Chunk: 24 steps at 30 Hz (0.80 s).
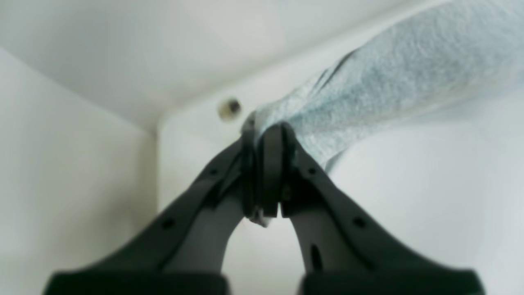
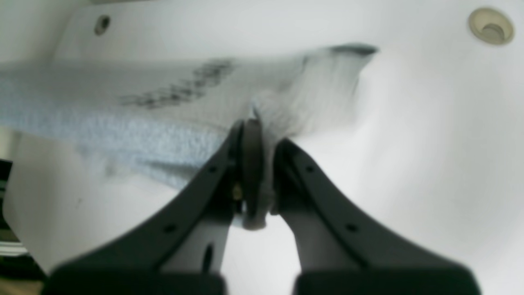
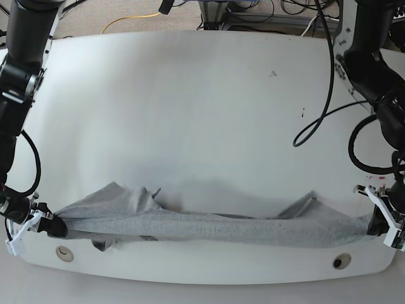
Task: Fold the T-shirt properly
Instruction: 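Lay the shirt flat on the table with both grippers, then release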
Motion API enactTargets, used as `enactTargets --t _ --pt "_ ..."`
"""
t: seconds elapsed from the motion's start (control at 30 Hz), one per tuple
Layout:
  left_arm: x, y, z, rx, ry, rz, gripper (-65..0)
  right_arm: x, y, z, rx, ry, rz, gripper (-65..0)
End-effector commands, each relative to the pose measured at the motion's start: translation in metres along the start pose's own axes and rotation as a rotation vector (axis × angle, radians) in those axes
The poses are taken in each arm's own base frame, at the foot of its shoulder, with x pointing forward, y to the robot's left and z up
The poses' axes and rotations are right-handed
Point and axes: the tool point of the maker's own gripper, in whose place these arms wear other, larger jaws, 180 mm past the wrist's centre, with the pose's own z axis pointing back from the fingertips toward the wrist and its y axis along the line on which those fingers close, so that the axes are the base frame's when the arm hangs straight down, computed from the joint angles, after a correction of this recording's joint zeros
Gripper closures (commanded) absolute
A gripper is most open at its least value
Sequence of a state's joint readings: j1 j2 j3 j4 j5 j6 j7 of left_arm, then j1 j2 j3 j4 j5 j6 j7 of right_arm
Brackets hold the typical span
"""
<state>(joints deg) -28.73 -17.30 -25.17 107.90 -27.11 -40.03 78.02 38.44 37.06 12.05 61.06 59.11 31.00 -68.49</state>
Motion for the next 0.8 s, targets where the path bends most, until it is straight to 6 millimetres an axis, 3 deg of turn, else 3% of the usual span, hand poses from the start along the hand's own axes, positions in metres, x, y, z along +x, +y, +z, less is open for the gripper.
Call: enactTargets --t 0.0,0.23,0.37,0.63,0.77 --pt "-0.005 -0.001 0.011 0.024 -0.022 0.001 0.0 0.014 0.002 0.020 -0.007 -0.108 0.026 0.0" --pt "-0.080 -0.038 0.013 -0.050 0.140 0.055 0.0 -0.063 0.000 0.009 0.000 -0.036 -0.062 0.0" --pt "-0.113 -0.048 0.020 -0.068 0.218 0.072 0.0 -0.098 -0.002 0.017 -0.017 -0.011 -0.091 0.0" --pt "-0.164 -0.065 0.038 -0.098 0.346 0.093 0.0 -0.148 0.012 0.018 -0.011 0.063 -0.105 0.0" --pt "-0.197 -0.076 0.054 -0.118 0.436 0.106 0.0 -0.182 0.015 0.029 -0.027 0.122 -0.106 0.0"
